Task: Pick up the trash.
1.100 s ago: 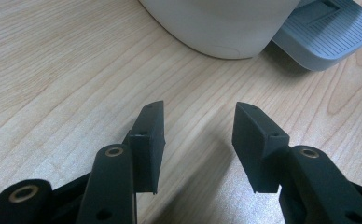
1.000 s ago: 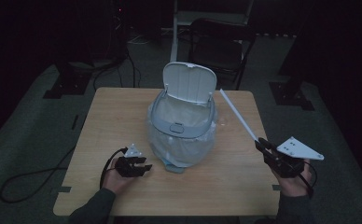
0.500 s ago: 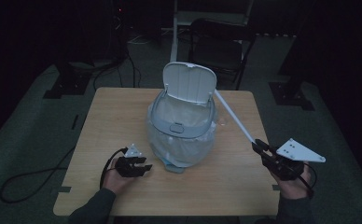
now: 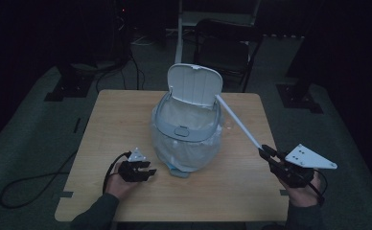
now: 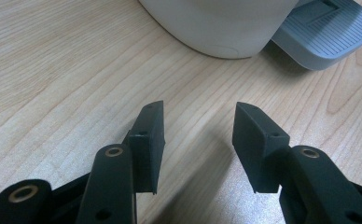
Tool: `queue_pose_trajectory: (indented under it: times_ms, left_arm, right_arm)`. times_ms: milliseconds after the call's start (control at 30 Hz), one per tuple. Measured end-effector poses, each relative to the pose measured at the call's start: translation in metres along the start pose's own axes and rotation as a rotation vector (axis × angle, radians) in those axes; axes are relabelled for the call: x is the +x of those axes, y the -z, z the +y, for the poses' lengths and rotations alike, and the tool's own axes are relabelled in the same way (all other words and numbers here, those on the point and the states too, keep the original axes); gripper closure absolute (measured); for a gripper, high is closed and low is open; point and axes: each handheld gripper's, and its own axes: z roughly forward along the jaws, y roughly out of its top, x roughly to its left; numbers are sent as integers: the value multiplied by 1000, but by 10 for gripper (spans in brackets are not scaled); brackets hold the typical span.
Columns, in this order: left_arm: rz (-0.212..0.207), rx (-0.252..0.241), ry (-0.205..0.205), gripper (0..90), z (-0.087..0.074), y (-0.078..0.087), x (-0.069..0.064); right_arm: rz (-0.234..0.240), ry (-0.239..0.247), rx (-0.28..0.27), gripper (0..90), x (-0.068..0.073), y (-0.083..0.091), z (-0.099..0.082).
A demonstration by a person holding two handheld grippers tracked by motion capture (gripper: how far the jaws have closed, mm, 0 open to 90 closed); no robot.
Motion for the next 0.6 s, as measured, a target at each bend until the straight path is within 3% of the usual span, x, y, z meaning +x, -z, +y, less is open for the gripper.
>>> queue_pose_trajectory:
  times_ms: [600]
  left_arm:
    - [4,7,-8,548,0,0,0]
  right_arm:
    - [102,61,-29,788,16,-35,34]
